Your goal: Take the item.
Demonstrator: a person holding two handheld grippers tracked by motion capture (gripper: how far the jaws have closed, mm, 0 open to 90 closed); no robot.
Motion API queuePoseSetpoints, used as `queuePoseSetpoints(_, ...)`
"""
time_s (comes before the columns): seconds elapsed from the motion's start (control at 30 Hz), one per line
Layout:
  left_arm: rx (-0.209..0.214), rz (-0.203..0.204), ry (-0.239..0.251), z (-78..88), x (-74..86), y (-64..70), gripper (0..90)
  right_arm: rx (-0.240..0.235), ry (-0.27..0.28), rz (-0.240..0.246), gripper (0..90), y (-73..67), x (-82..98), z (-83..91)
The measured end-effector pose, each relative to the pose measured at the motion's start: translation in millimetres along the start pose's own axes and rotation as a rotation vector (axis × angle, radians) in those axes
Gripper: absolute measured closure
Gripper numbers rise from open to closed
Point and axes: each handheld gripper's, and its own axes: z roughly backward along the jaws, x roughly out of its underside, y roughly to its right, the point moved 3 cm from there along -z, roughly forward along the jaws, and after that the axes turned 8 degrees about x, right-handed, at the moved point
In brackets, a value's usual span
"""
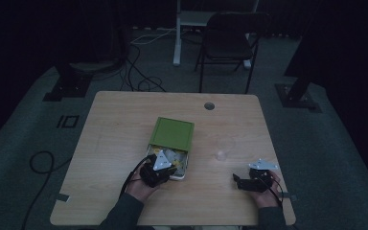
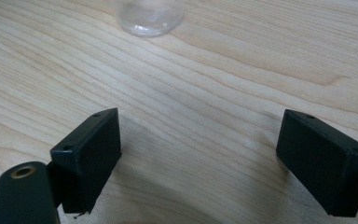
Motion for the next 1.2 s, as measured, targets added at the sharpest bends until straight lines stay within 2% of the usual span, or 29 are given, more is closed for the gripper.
queuePoseSetpoints(0.1,-0.008,-0.006,0.008,4.2,-2.0,1.0,84.6,0.000,0.000,0.000,13.4,0.0,0.0,0.0)
queuePoseSetpoints(0.2,-0.034,-0.021,0.034,15.0,-7.0,2.7,85.0,0.000,0.000,0.000,13.4,0.0,0.0,0.0)
queuePoseSetpoints(0.43,-0.046,-0.030,0.060,29.4,-11.6,4.6,85.0,0.000,0.000,0.000,13.4,0.0,0.0,0.0)
queuePoseSetpoints(1.0,0.021,-0.025,0.066,46.0,-20.9,8.0,85.0,0.000,0.000,0.000,13.4,0.0,0.0,0.0)
queuePoseSetpoints(1.2,0.055,-0.042,0.065,50.7,-27.9,9.3,85.1,0.000,0.000,0.000,13.4,0.0,0.0,0.0)
